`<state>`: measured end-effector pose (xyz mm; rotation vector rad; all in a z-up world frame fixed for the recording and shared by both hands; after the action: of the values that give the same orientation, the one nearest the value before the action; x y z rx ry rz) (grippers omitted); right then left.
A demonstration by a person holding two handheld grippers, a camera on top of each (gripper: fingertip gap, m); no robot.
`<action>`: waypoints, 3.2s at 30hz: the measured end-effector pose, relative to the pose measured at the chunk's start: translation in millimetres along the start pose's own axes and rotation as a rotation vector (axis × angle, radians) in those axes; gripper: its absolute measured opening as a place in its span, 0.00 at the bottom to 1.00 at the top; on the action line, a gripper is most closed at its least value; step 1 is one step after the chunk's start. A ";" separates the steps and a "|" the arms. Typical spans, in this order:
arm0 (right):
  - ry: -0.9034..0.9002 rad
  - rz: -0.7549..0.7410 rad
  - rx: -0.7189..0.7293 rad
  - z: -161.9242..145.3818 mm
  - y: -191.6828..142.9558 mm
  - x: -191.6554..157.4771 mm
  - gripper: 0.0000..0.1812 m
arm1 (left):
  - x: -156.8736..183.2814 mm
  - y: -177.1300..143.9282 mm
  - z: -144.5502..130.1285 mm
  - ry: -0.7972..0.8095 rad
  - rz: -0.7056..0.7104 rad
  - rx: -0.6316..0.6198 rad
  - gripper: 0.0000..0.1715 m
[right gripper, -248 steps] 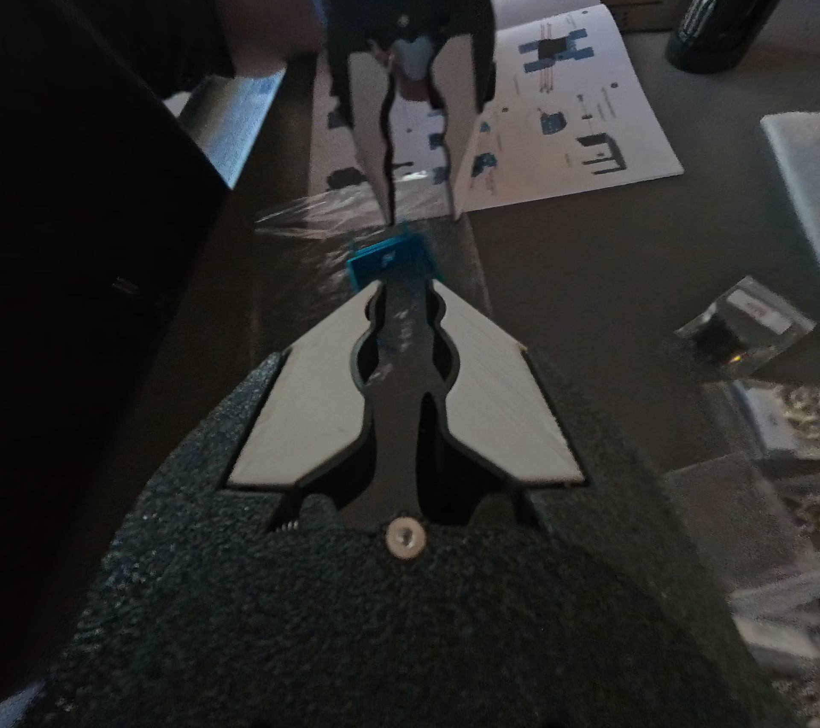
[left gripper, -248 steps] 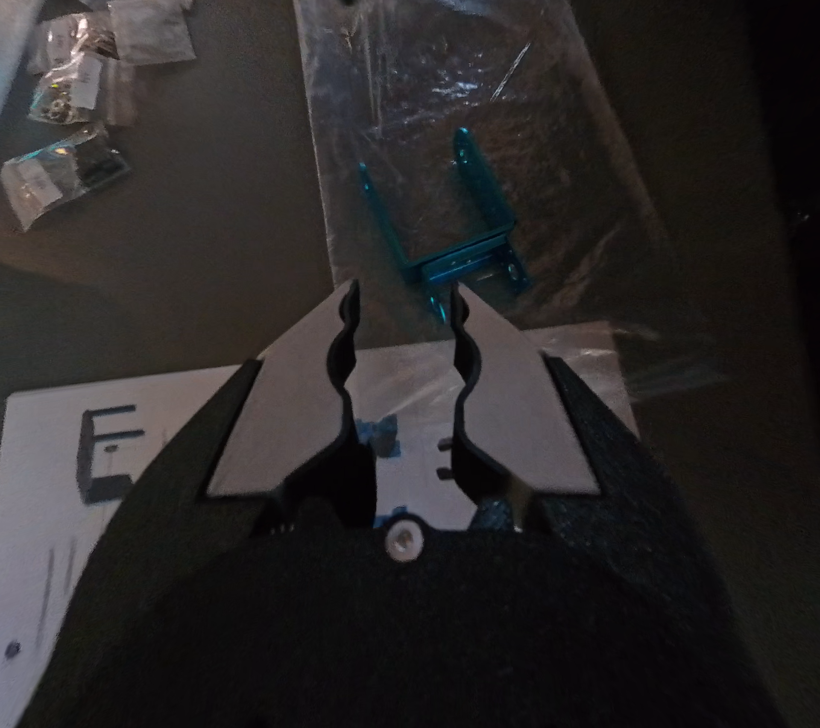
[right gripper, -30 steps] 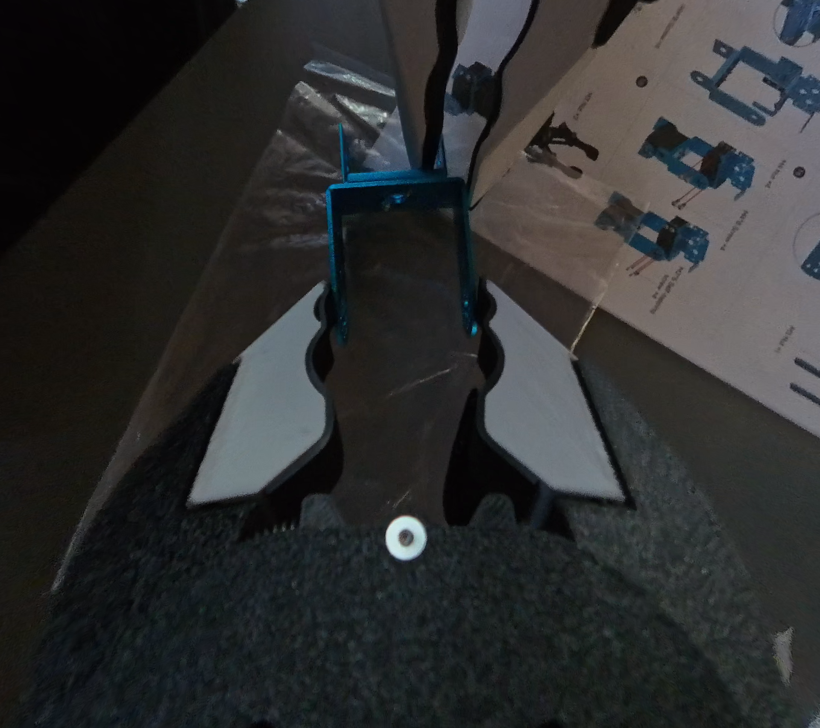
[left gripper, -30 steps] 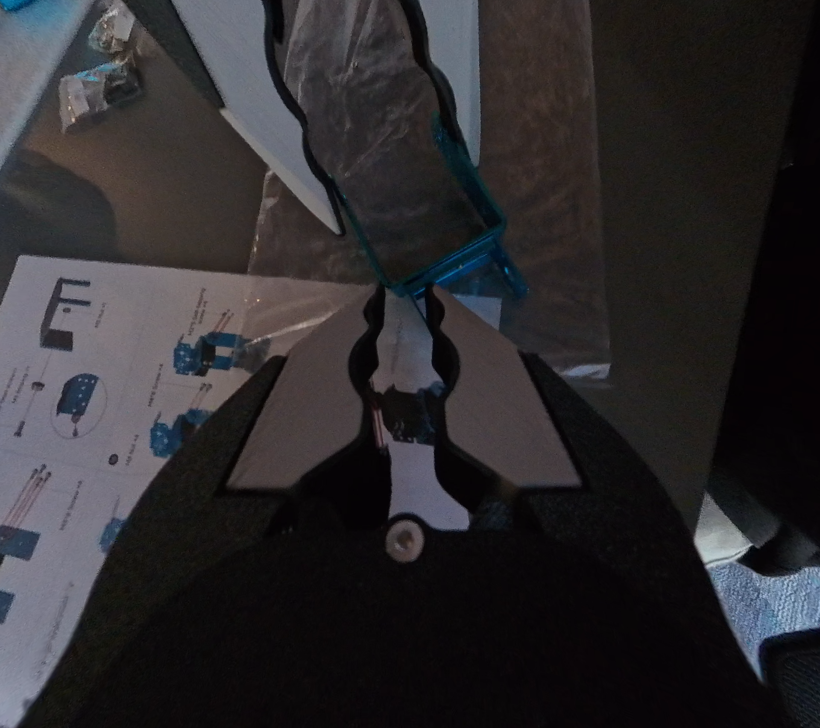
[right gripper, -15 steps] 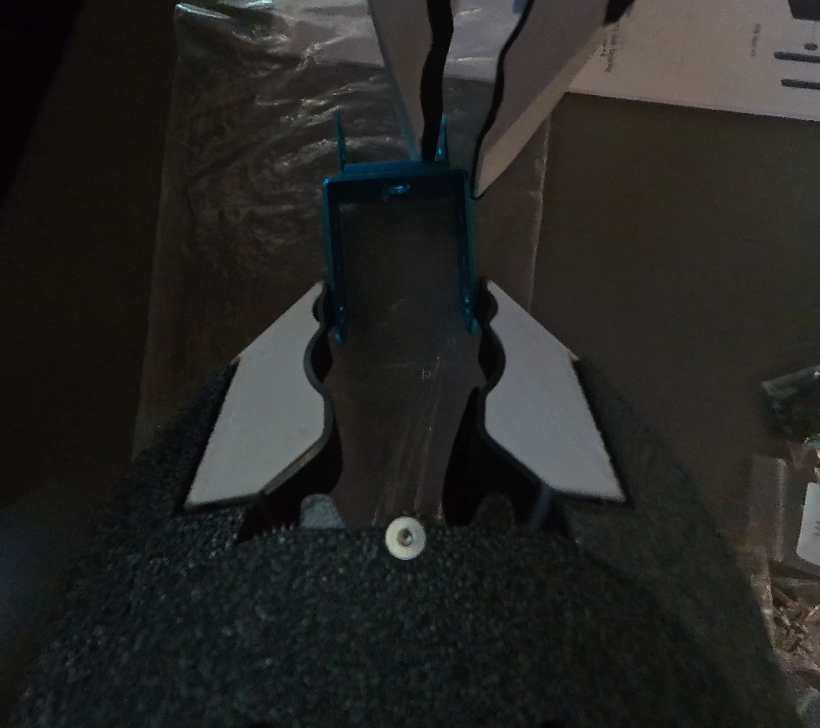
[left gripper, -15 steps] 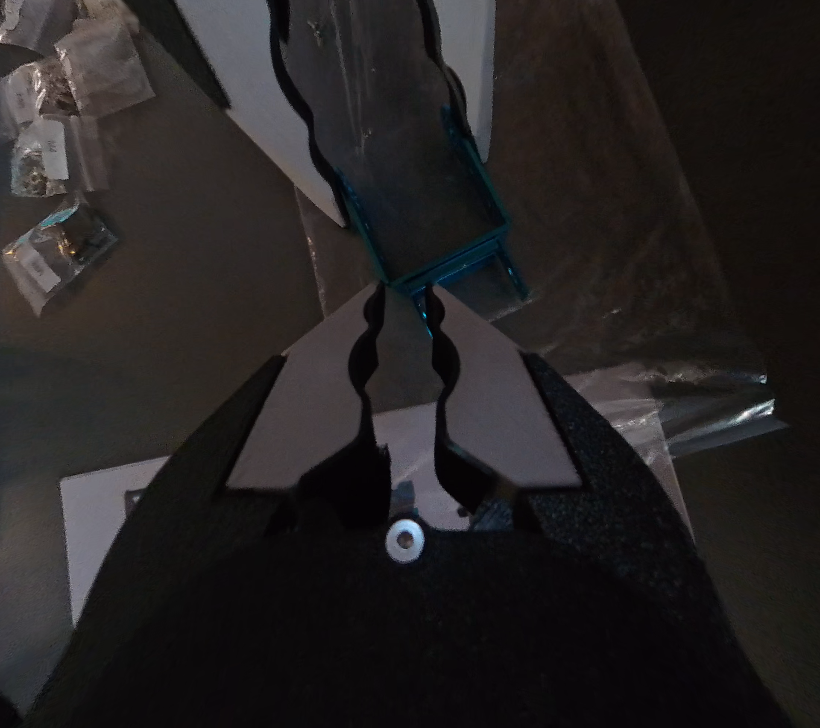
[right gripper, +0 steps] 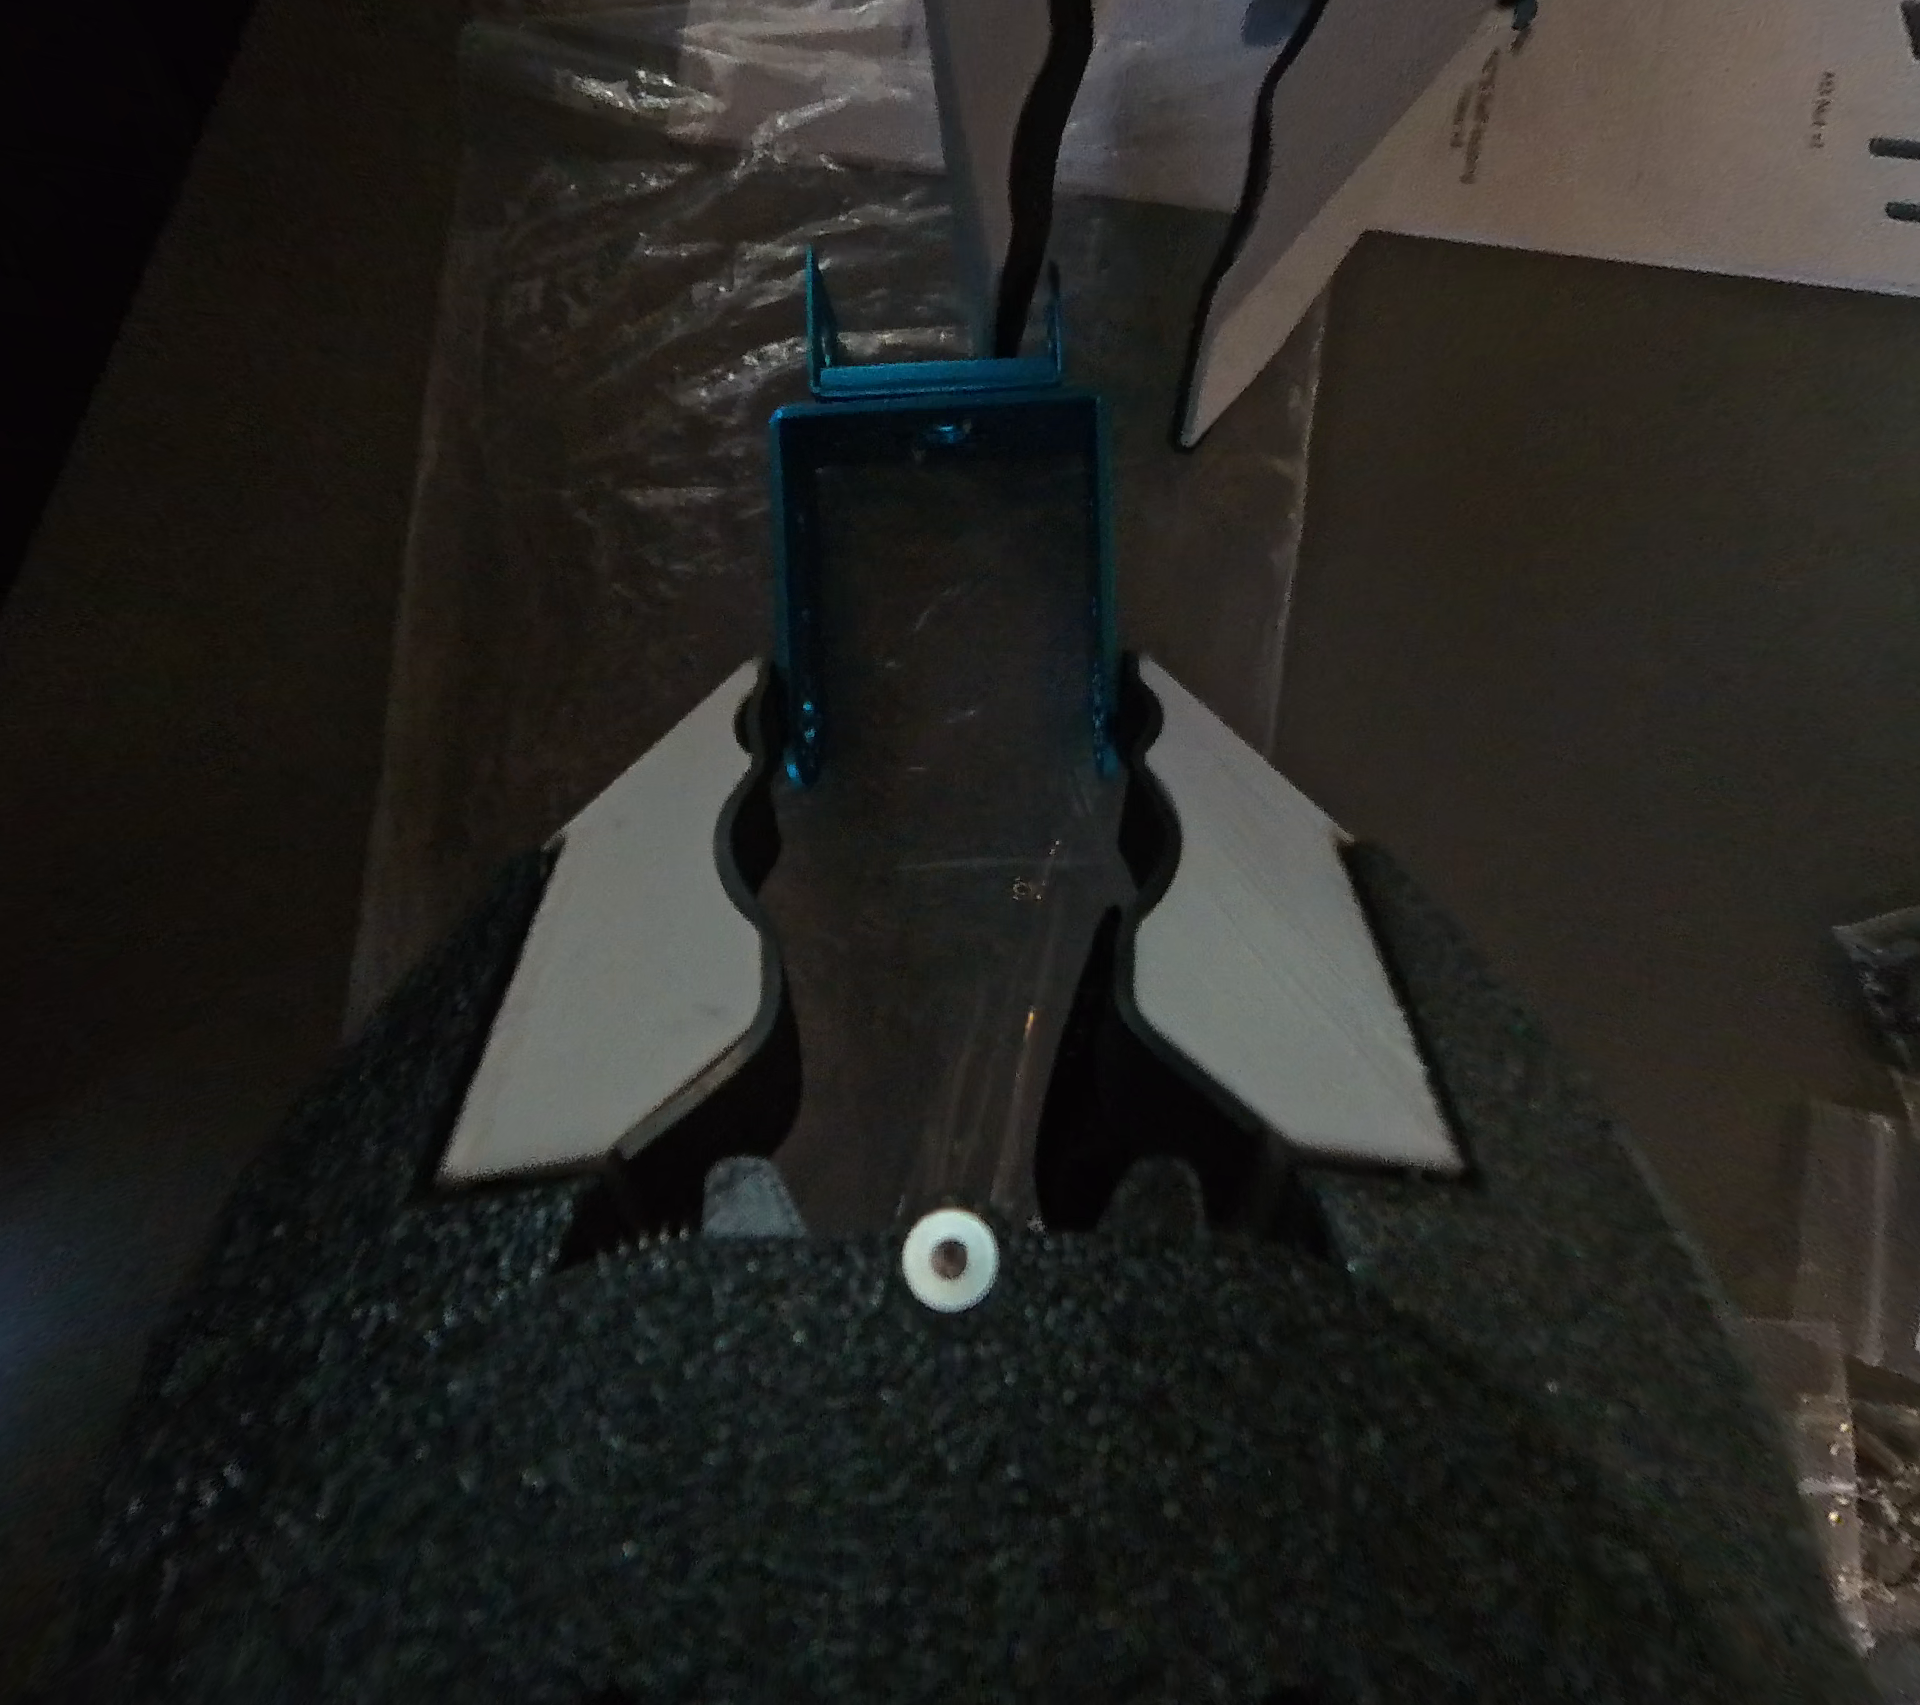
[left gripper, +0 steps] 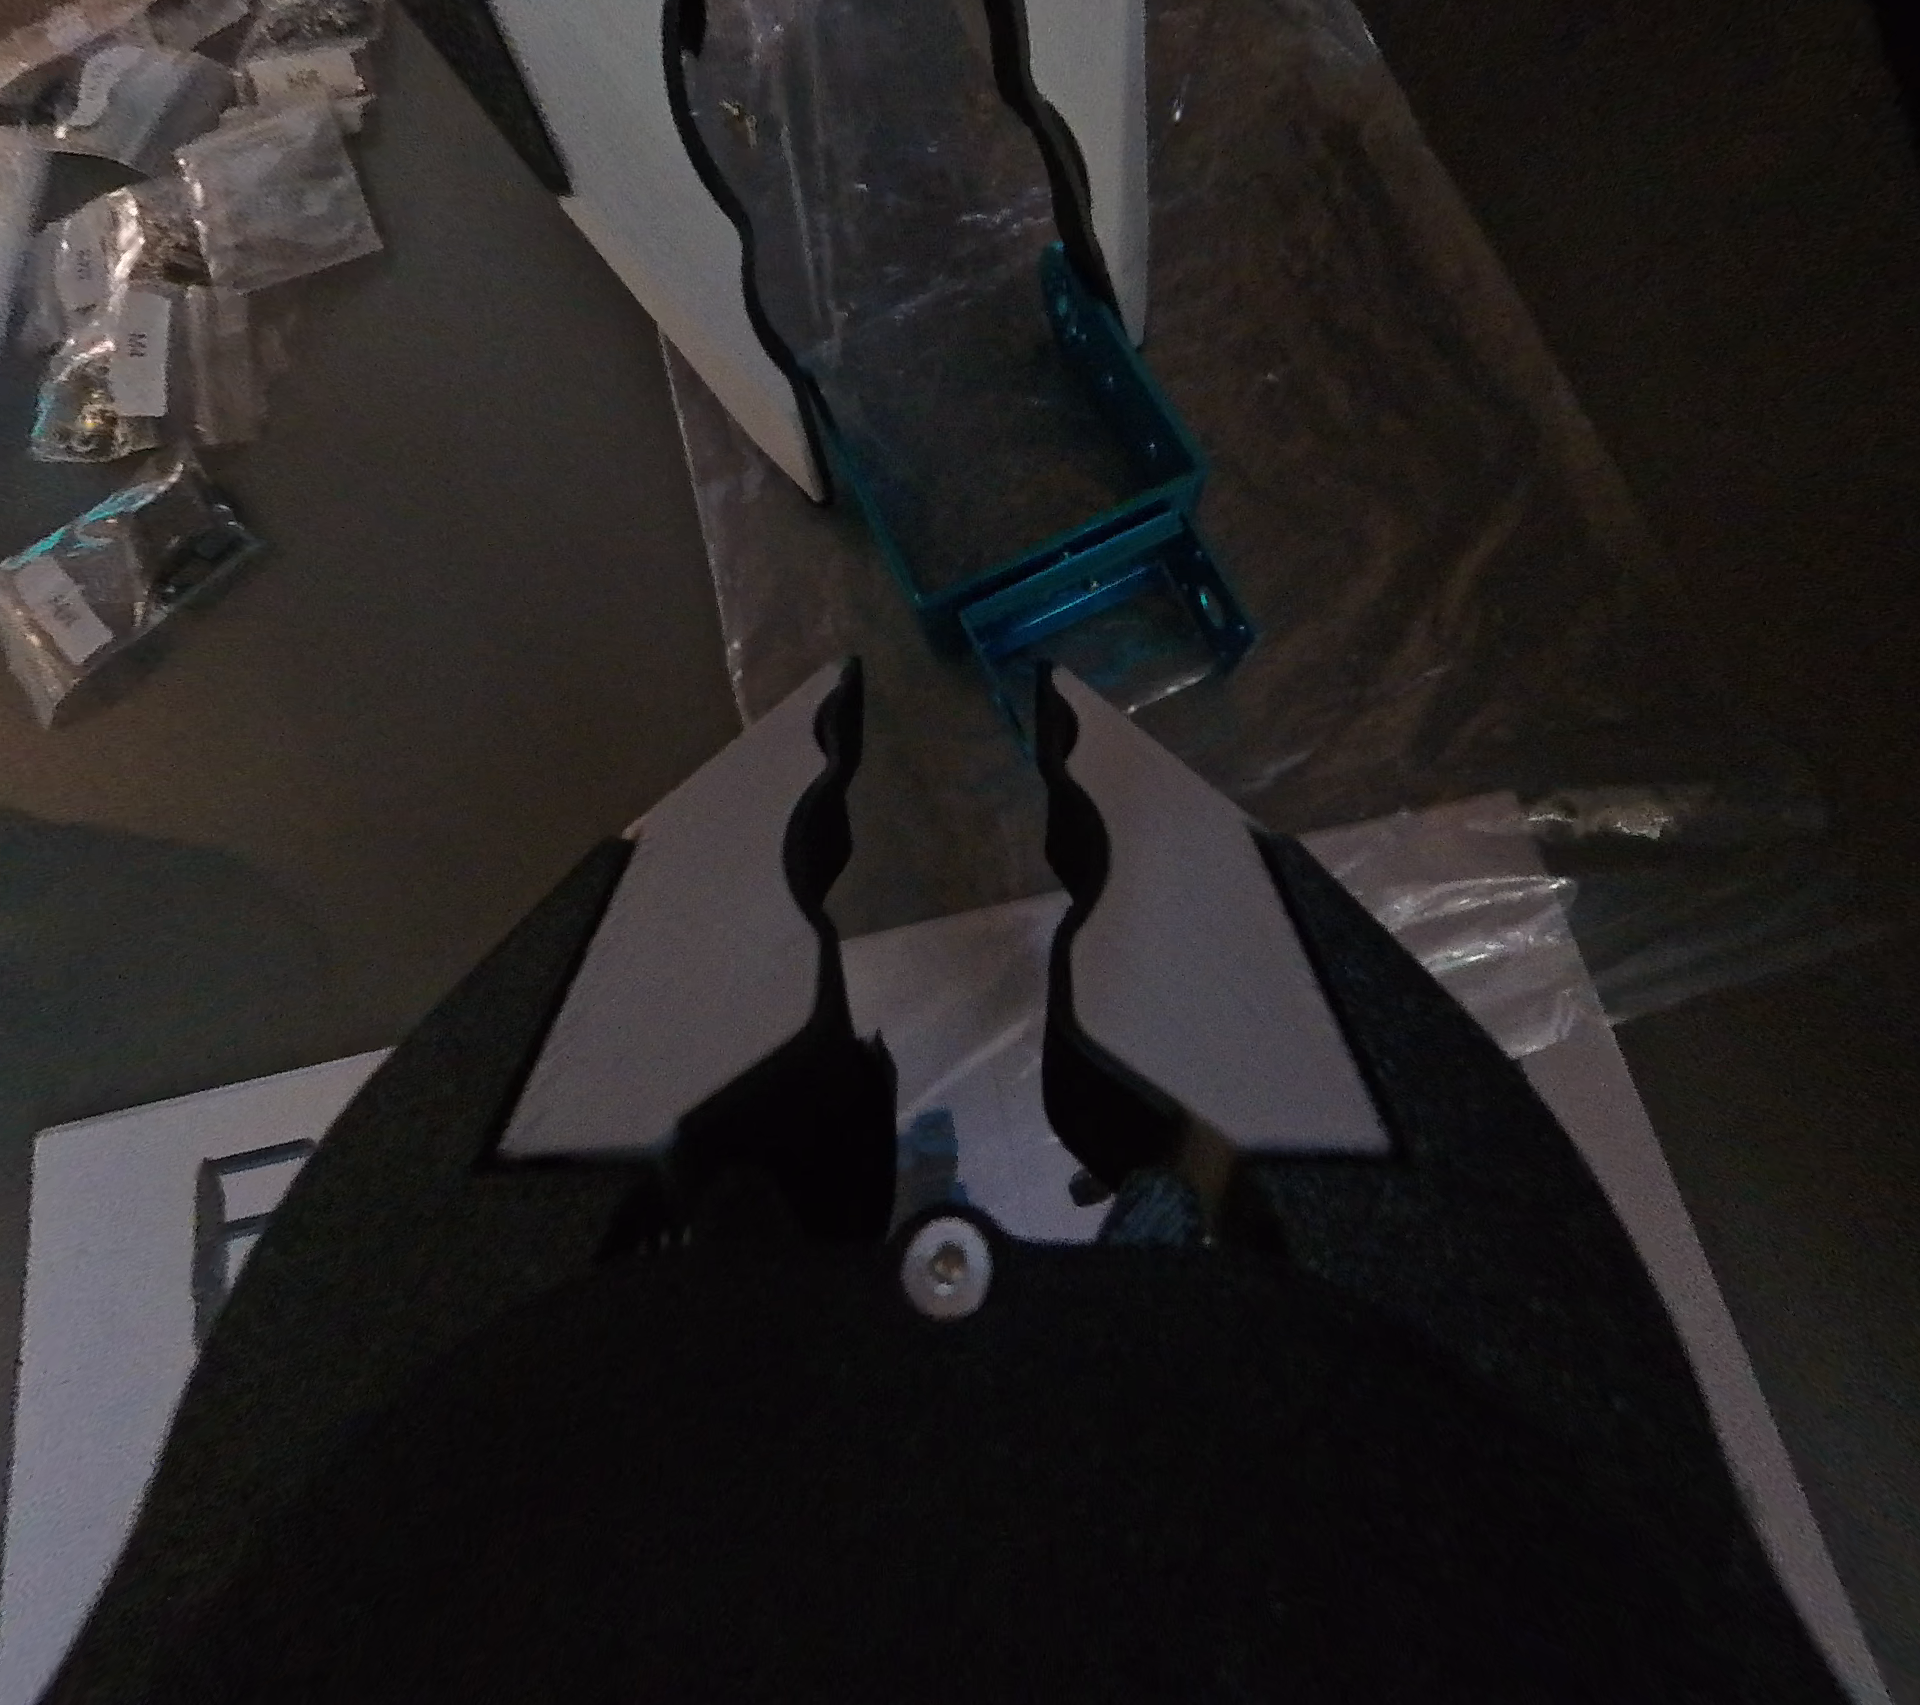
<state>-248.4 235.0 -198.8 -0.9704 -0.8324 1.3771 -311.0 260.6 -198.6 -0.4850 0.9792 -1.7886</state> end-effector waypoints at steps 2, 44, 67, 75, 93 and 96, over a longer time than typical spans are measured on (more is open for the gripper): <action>0.005 0.000 -0.007 0.0 0.0 0.5 0.36 | -1.8 -2.9 4.5 -0.011 0.008 0.034 0.18; 0.018 0.002 -0.017 0.7 1.2 0.7 0.36 | 7.0 6.4 9.4 0.025 0.022 0.001 0.18; -0.015 0.012 -0.006 6.3 3.4 -1.9 0.35 | 8.7 5.0 10.3 -0.043 -0.052 0.002 0.18; -0.014 0.018 0.005 11.3 6.1 -4.1 0.35 | 13.9 2.5 7.6 -0.014 -0.062 -0.024 0.18; 0.010 -0.030 0.032 -12.7 -6.2 -4.0 0.49 | 8.9 0.3 8.1 -0.023 -0.041 0.026 0.31; -0.003 -0.052 0.035 -9.8 0.1 0.3 0.49 | 15.0 -0.5 6.9 -0.011 -0.068 0.022 0.42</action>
<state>-239.4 234.6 -202.8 -0.9140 -0.8283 1.3448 -312.7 244.4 -195.8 -0.5187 0.9441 -1.8535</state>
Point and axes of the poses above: each gripper's, where its closed fingertips meet, y out along the fingers, z out of its top, x = y × z across the jaws, the point moved 2 cm from there along -y, back along the fingers, and after that the axes turned 11 degrees about -x, right-handed, at the moved point
